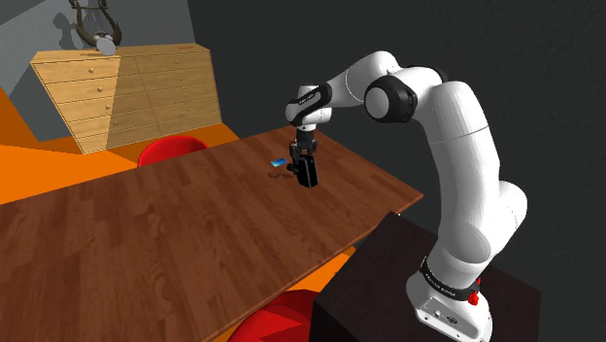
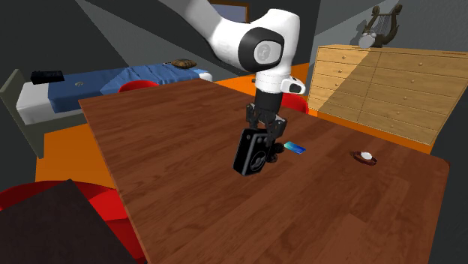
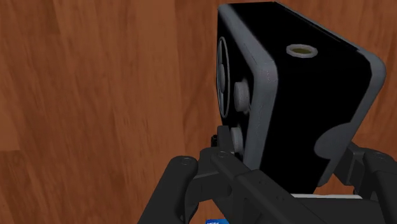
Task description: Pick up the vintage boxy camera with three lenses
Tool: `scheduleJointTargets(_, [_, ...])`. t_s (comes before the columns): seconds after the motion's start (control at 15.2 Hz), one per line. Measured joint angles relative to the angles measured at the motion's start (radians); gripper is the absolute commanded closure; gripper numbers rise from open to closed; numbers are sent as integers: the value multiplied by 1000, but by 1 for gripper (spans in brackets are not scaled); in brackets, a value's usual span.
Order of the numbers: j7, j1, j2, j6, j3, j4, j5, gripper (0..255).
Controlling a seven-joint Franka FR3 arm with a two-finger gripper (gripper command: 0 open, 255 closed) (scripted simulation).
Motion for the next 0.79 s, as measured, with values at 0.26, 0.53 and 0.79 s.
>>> scheduleJointTargets(0.26, [5,1,-29,-39,-4,11,-6,255])
scheduleJointTargets(0.53, [10,3,-58,-75,-7,17,-11,255])
scheduleJointTargets(0.79, [16,4,-77,-113,-9,36,-15,255])
